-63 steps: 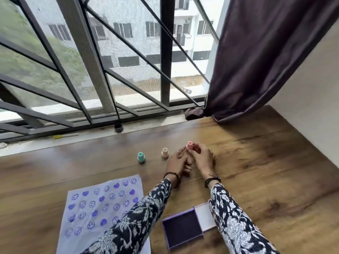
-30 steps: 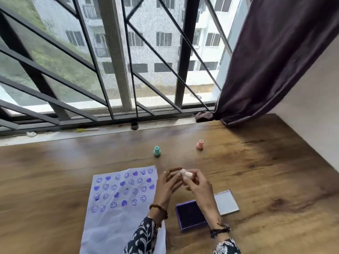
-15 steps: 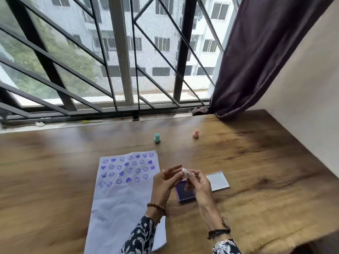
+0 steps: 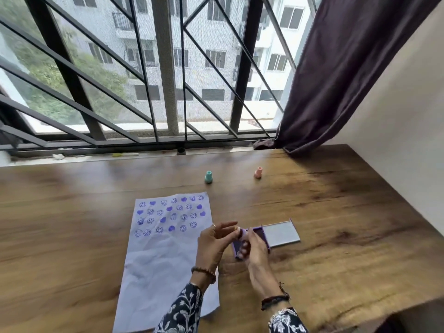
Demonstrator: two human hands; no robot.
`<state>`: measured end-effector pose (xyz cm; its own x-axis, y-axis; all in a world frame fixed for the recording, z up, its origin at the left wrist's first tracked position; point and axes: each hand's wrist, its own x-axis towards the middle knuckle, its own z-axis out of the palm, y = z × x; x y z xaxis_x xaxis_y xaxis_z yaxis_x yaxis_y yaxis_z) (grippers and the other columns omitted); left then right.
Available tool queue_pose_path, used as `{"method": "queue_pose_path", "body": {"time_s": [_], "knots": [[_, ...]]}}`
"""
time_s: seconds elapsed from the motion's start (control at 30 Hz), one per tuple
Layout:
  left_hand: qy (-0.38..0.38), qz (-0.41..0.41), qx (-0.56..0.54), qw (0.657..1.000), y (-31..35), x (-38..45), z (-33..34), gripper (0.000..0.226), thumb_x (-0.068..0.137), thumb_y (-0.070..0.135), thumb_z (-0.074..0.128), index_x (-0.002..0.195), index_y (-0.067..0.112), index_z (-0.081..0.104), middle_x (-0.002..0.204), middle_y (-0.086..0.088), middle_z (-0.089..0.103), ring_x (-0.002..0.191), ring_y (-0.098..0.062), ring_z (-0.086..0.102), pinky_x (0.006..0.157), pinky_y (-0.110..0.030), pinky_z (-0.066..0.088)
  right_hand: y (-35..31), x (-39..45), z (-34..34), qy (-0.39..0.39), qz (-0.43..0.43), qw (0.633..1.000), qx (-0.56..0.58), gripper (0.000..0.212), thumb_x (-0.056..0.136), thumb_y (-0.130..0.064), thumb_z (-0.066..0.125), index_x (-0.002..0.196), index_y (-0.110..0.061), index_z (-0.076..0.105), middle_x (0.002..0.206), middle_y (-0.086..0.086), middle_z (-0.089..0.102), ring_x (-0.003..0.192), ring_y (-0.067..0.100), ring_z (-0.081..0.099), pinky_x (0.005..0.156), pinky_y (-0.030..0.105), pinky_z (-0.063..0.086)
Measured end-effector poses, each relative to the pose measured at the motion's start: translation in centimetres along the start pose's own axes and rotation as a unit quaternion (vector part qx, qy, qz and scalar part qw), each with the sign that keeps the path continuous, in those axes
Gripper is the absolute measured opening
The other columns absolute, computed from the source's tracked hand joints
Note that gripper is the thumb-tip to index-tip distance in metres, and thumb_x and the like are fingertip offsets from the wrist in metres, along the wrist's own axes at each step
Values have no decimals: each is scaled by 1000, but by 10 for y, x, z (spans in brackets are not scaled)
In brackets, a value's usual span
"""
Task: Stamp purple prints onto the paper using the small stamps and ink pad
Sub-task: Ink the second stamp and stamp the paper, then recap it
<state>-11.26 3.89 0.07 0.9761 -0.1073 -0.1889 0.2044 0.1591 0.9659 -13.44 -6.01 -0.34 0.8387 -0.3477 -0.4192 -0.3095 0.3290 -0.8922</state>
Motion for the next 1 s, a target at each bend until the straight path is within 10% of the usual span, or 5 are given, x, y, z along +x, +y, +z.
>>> {"method": "queue_pose_path", "body": {"time_s": [0.27, 0.5, 0.63, 0.8, 1.0], "knots": [[39, -1, -9, 999, -5, 5, -7, 23, 74, 6, 73, 89, 23, 70, 88, -9, 73, 82, -12, 69, 79, -25, 53, -18, -4, -10, -17, 137, 972, 188, 35, 97, -16, 38, 66, -6, 50, 54, 2, 31, 42, 12, 30, 30, 18, 29], [61, 9, 13, 998, -14, 7, -11, 22, 78, 10, 70, 92, 27, 67, 88, -4, 72, 81, -5, 68, 77, -20, 53, -32, 3, -19, -27, 41, 990, -136, 31, 94, -27, 46, 66, -15, 51, 59, -2, 41, 38, 7, 34, 35, 19, 26], [58, -2, 15, 998, -21, 8, -10, 21, 80, 9, 68, 97, 21, 66, 89, -2, 71, 88, -11, 67, 86, -31, 53, -75, -9, -14, -5, -146, 862, -486, 23, 90, -36, 50, 77, -17, 48, 72, 4, 61, 67, 25, 54, 59, 32, 34], [57, -10, 20, 998, -27, 9, -10, 20, 81, 9, 66, 99, 19, 65, 89, -1, 70, 92, -17, 66, 89, -36, 53, -106, -19, -3, 69, -384, 720, -574, 15, 94, -30, 41, 86, -25, 30, 64, -6, 45, 47, 17, 42, 39, 23, 21], [57, -25, 17, 998, -35, 10, -14, 18, 81, 10, 66, 95, 22, 66, 97, -9, 70, 96, -22, 66, 92, -40, 51, -23, 6, -5, -83, -211, 612, -758, 30, 97, -12, 24, 125, -8, 32, 117, 16, 53, 93, 33, 62, 66, 38, 42]]}}
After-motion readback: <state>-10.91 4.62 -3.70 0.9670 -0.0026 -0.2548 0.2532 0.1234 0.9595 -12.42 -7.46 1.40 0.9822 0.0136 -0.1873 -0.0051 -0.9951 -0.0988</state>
